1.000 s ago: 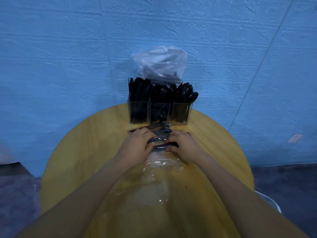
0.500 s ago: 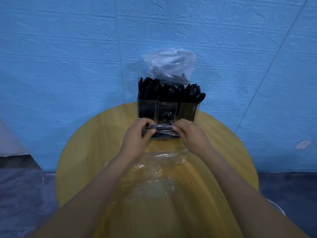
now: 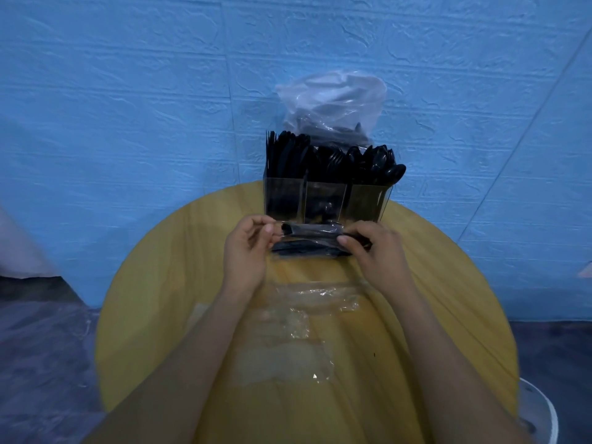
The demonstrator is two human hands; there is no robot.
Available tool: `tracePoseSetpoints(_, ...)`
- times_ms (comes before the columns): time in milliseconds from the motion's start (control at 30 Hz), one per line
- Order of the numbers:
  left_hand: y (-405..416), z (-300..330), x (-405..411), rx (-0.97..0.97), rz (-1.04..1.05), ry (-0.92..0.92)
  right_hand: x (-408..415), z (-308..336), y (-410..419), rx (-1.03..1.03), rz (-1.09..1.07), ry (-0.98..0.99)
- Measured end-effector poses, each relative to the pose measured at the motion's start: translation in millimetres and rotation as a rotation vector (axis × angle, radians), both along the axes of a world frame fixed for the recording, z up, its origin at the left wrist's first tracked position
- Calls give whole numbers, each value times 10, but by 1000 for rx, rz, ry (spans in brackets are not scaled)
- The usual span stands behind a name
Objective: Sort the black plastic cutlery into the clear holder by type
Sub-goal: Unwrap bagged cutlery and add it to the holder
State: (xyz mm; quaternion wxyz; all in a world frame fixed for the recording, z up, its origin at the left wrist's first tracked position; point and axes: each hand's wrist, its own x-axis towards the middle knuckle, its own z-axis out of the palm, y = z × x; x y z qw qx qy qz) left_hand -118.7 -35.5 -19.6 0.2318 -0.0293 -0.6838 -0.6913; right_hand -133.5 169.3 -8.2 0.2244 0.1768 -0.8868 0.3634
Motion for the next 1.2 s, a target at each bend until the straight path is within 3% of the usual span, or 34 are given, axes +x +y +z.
tracePoseSetpoints(233,26,-70,44,-418,342,196,-49,-108,-33,38,-41,11)
tracePoseSetpoints(333,66,-61,60,-479,298,248,-48,-112,-35,18,-51,7)
tracePoseSetpoints(633,19,-136,-2,-493,169,118,-13,-114,-47,74,-24,-19)
tracePoseSetpoints(833,74,-132,-22,-450,6,7,-17,-101,-33,57,-42,63)
tracePoseSetpoints(1033,99,-73,-42,-142,-106,-3,-27,-70,-30,-61,-86,185)
tracePoseSetpoints(1200,80,-31,-40,72,-47,4,4,-40,-25,-336,-165,32)
